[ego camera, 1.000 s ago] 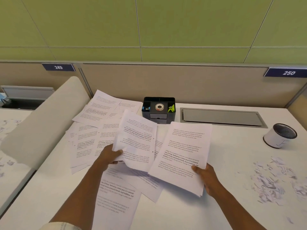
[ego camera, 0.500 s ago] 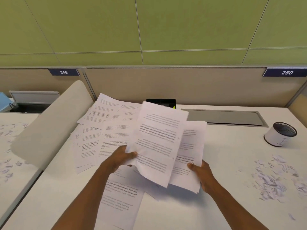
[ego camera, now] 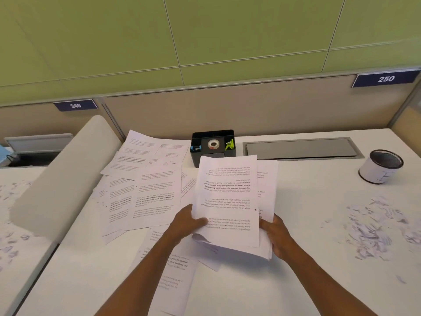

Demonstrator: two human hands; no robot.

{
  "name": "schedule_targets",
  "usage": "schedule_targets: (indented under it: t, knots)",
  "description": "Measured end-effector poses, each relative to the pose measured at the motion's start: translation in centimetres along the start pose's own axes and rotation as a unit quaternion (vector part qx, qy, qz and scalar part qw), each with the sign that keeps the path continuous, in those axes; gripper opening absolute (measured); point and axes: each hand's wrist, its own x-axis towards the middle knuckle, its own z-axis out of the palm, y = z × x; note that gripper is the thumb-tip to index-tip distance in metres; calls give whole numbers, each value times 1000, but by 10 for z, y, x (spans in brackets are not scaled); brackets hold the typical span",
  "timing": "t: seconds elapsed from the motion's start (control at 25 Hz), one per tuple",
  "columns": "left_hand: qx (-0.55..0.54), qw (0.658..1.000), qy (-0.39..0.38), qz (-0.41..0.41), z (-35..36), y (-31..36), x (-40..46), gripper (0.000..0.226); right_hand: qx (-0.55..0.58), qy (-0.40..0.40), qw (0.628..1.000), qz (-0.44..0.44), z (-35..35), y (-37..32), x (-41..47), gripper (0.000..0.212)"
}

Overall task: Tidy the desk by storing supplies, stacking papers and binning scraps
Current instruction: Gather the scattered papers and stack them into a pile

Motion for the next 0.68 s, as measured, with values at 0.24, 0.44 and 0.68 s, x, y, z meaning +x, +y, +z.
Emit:
schedule_targets:
  t: [0.24,0.44,0.68]
  knots:
    - [-276,961,-2,-25,-24,3,19,95,-28,-57,997,33,-2,-8,-2,44]
    - [-348,932,-98,18,-10,0,26,54,-72,-65,992,83,10,-22,2,50]
    - [-363,929,-71,-13,17,1,30,54,-22,-67,991,111,-6,-21,6,43]
